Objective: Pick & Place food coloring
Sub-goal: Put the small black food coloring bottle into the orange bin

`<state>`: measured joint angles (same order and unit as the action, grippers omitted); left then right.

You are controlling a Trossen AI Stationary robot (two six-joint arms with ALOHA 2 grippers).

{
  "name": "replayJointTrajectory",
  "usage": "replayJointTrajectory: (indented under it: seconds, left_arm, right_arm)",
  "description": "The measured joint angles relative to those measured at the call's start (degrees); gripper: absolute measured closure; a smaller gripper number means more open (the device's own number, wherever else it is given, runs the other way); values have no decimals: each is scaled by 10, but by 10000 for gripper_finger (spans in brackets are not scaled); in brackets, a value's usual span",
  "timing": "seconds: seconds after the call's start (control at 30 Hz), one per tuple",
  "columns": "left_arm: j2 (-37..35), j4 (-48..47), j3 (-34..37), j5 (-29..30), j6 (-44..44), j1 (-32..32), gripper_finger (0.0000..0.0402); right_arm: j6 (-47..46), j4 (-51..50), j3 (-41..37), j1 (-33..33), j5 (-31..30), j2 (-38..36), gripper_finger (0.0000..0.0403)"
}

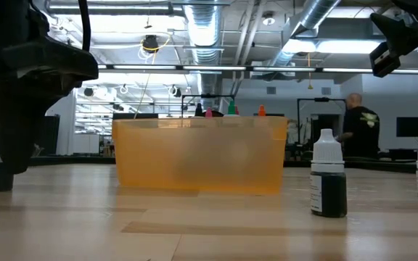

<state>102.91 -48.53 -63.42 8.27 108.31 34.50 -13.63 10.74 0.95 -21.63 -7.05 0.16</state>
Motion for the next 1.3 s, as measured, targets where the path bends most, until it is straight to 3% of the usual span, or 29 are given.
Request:
replayJointTrajectory:
  seconds: [0.23,0.63,1.03,1.3]
  left_arm:
    - [0,0,0,6,0,0,269]
    - [0,0,0,16,2,0,332]
    - [-1,-2,-13,30,-3,0,329]
    - [-1,-53,-96,89,-55,0,327]
  right_arm:
    - [0,0,0,0,0,0,287]
    - [0,0,0,0,0,0,287]
    - [0,0,0,0,0,0,287]
    - [0,-1,0,0,0,0,287]
